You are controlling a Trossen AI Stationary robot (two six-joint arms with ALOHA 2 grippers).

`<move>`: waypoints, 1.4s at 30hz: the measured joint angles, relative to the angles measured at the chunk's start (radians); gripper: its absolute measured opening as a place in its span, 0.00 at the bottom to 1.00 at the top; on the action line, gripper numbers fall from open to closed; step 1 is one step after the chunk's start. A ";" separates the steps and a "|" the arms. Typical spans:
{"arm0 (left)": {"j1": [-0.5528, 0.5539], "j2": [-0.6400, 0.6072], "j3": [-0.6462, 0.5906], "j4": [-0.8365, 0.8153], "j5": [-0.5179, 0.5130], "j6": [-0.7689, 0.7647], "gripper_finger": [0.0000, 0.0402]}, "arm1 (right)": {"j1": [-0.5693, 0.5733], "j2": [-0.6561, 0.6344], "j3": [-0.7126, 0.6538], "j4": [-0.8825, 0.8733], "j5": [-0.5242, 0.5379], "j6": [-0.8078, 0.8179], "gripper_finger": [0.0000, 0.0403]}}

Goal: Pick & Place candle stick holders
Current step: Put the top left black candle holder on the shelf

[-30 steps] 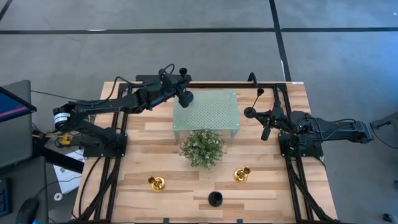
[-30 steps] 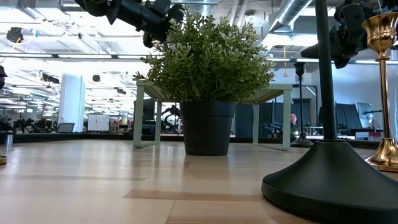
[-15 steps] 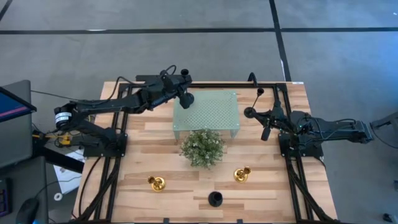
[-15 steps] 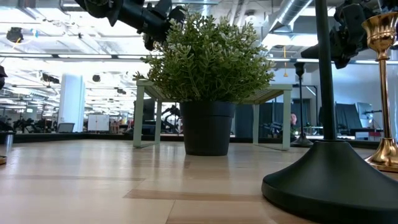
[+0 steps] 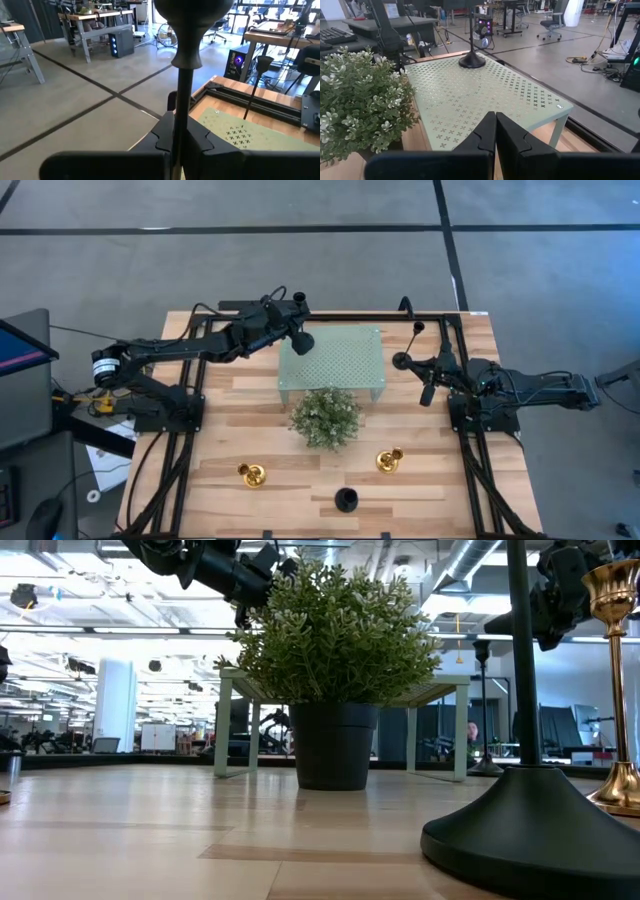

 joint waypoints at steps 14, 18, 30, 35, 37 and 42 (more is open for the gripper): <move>0.000 0.000 0.000 0.009 -0.023 0.019 0.10 | 0.000 0.000 0.000 -0.007 0.000 0.000 0.00; 0.000 0.000 0.000 0.014 -0.026 0.035 0.14 | 0.000 0.000 0.000 -0.017 0.000 0.000 0.00; 0.000 0.000 0.000 0.018 -0.027 0.091 0.27 | 0.000 0.000 0.000 -0.016 0.000 0.000 0.00; 0.000 0.000 0.000 0.018 -0.034 0.093 0.31 | 0.000 0.000 0.000 -0.016 0.000 0.000 0.00; 0.000 0.000 0.000 0.018 -0.034 0.093 0.32 | 0.000 0.000 0.000 -0.017 0.000 0.000 0.00; 0.000 0.000 0.000 0.021 -0.034 0.093 0.33 | 0.000 0.000 0.000 -0.016 0.000 0.000 0.00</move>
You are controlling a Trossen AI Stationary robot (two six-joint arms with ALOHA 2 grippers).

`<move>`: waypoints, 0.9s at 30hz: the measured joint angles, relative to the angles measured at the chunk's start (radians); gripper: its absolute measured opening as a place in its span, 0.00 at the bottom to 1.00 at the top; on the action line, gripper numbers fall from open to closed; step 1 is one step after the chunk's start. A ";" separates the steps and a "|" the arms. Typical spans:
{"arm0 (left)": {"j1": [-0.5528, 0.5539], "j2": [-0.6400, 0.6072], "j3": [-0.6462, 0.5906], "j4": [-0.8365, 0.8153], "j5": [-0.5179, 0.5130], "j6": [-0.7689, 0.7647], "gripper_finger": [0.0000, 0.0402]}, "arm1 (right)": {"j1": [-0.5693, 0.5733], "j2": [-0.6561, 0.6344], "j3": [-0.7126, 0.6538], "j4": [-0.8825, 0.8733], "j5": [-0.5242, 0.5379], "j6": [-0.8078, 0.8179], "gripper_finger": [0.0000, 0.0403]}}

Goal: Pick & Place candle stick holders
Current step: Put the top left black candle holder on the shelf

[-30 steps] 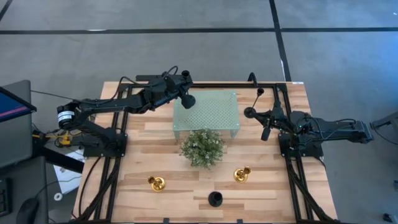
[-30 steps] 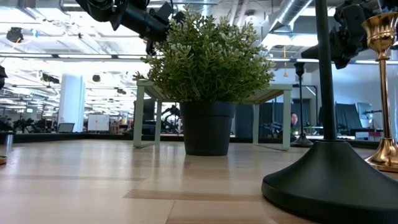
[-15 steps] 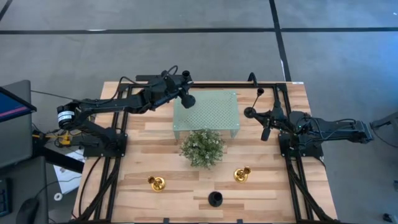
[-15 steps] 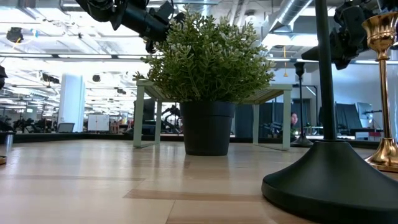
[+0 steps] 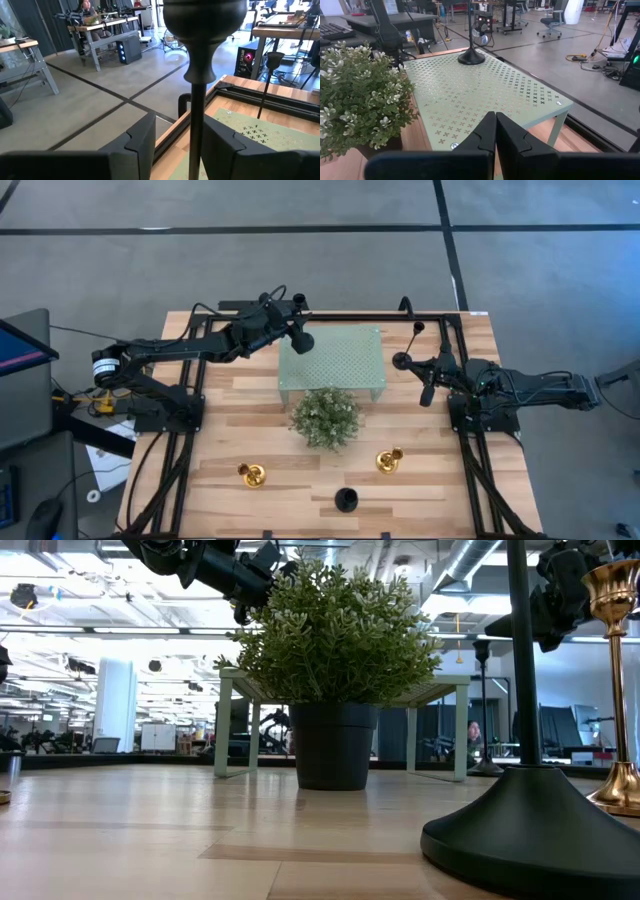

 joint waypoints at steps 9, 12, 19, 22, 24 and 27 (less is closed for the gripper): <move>0.000 0.000 0.000 0.004 0.000 0.000 0.33 | 0.000 0.000 0.000 0.000 0.000 0.000 0.00; 0.000 0.000 0.000 0.005 -0.029 -0.008 0.33 | 0.000 0.000 0.000 0.000 0.000 0.000 0.00; 0.000 -0.005 0.000 0.002 -0.064 -0.007 0.39 | 0.000 0.000 0.000 -0.005 0.000 0.000 0.00; -0.003 -0.023 0.000 -0.004 -0.058 -0.007 0.42 | 0.000 0.000 0.000 -0.008 0.000 0.000 0.00; -0.005 -0.034 0.000 -0.011 -0.058 -0.007 0.45 | 0.000 0.000 0.000 -0.008 0.000 0.000 0.00; -0.005 -0.056 0.000 -0.011 -0.056 -0.007 0.48 | 0.000 0.000 0.000 -0.008 0.000 -0.003 0.00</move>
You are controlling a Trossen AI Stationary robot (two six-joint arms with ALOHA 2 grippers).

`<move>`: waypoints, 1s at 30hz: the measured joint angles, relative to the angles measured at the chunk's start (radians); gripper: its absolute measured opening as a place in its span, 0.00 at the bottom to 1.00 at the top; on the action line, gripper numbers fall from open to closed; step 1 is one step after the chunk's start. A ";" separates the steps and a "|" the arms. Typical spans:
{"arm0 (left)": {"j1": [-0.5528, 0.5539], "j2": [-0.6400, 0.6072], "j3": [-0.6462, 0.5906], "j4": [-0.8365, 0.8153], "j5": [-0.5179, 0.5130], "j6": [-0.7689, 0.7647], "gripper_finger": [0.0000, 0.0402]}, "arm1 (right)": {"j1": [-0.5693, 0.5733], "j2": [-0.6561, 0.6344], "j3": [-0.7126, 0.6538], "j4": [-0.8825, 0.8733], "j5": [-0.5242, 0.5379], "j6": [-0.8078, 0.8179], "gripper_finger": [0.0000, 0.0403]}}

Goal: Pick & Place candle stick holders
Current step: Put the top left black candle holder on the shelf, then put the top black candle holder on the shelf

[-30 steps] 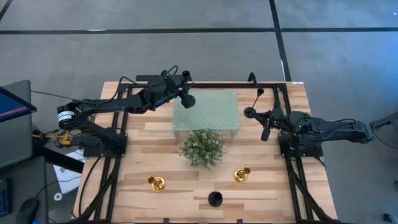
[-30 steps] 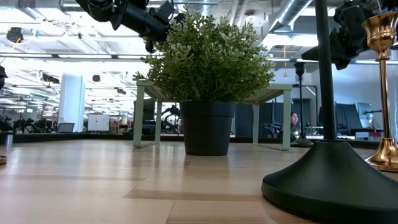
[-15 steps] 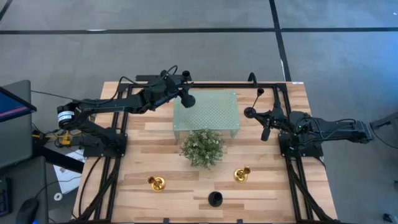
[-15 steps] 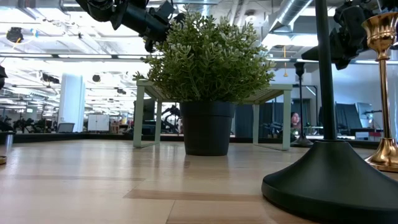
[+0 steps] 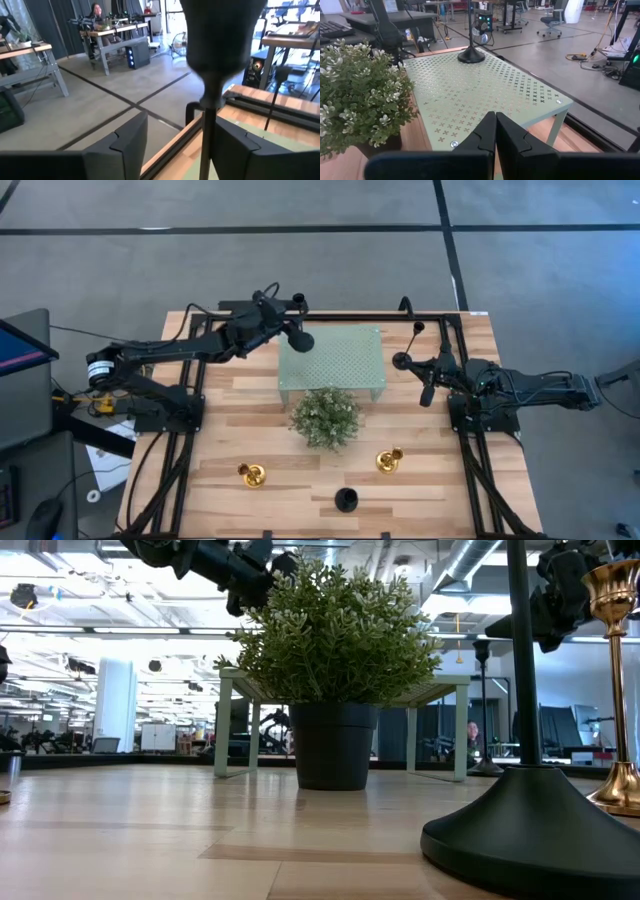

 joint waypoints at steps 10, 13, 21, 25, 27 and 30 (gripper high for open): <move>0.000 -0.097 0.000 -0.115 0.000 0.000 0.57 | 0.000 0.000 0.000 0.000 0.000 -0.021 0.00; 0.000 -0.135 0.000 -0.177 0.000 -0.001 0.58 | 0.000 0.000 0.000 0.000 0.000 -0.023 0.00; 0.000 -0.229 0.000 -0.312 0.000 -0.004 0.58 | 0.000 0.000 0.000 0.000 0.000 -0.023 0.00; 0.000 -0.267 0.000 -0.356 0.000 -0.005 0.58 | 0.000 0.000 0.000 0.000 0.000 -0.023 0.00; 0.000 -0.279 0.000 -0.369 0.000 -0.005 0.58 | 0.000 0.000 0.000 0.001 0.000 -0.023 0.00; -0.004 -0.293 0.000 -0.393 0.000 -0.005 0.58 | 0.000 0.000 0.000 0.001 0.000 -0.022 0.00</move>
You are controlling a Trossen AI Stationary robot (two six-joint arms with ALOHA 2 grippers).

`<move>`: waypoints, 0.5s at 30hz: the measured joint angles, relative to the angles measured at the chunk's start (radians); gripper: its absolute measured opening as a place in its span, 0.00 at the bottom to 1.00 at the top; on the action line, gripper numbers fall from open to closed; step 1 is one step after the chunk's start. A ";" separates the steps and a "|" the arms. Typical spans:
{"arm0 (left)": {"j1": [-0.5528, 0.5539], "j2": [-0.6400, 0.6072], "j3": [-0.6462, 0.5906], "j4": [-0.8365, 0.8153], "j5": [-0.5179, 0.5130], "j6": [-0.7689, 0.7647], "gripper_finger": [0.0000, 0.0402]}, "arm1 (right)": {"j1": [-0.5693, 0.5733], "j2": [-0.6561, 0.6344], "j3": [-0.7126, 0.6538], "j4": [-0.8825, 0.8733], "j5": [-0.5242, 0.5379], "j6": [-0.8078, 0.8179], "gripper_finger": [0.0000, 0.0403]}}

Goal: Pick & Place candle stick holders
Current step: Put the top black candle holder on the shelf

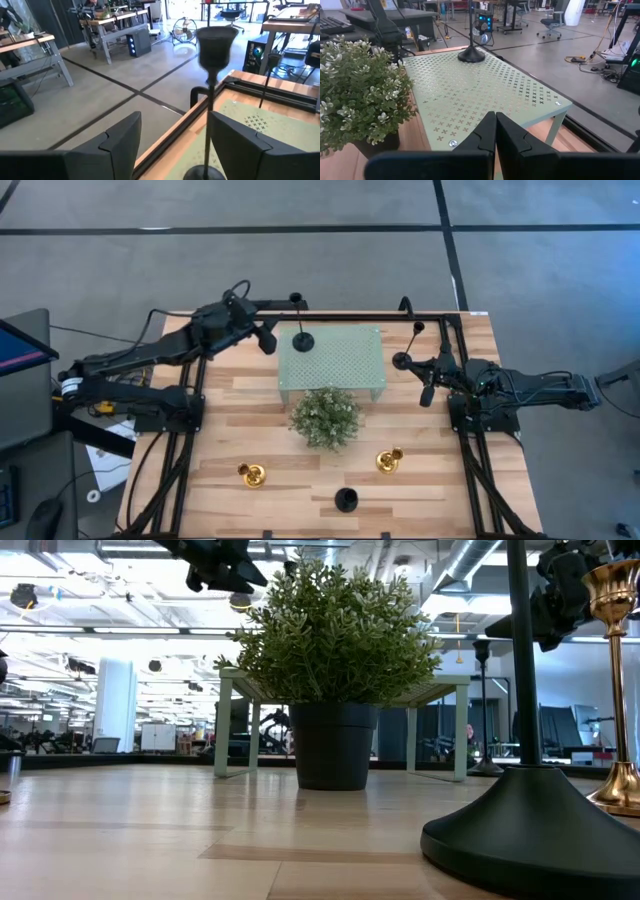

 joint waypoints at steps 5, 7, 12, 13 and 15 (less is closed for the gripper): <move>-0.022 -0.009 0.000 -0.057 0.001 -0.023 0.58 | 0.000 0.000 0.000 0.000 0.000 0.000 0.00; -0.034 -0.009 0.000 -0.086 0.000 -0.029 0.58 | 0.000 0.000 0.000 0.000 0.000 0.000 0.00; -0.079 0.002 0.000 -0.139 0.001 -0.053 0.58 | 0.000 0.000 0.000 0.000 0.000 0.000 0.00; -0.090 0.006 0.000 -0.153 0.001 -0.057 0.58 | 0.000 0.000 0.000 0.000 0.000 0.000 0.00; -0.113 0.012 0.000 -0.158 0.001 -0.059 0.58 | 0.000 0.000 0.000 0.000 0.000 0.001 0.00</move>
